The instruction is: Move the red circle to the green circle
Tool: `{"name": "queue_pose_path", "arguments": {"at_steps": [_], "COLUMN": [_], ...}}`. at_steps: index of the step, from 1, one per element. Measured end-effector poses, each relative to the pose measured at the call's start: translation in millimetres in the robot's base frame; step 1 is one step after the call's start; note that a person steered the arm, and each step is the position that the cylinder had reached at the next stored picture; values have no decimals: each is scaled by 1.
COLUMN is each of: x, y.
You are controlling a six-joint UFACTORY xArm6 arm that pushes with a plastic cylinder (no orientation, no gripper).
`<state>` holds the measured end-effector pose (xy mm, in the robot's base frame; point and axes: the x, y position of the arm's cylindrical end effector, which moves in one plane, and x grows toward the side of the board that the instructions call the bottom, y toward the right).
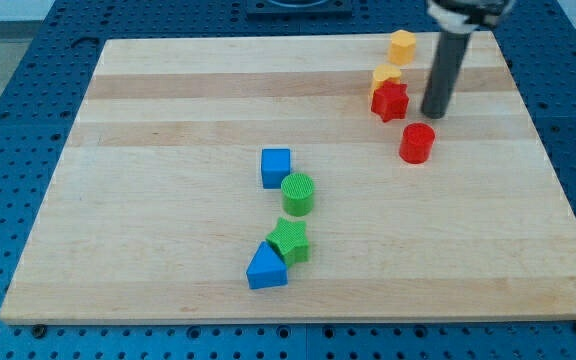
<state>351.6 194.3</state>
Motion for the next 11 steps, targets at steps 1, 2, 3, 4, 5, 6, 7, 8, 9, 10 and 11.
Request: {"name": "queue_pose_path", "arguments": {"at_steps": [1,2,3,4,5,6,7,8,9,10,11], "x": [14,53,93,105,103,85,52,57,76,79,76], "y": [39,16,-59,-114,-71,-25,-28,-69,-127,-143,-127]}}
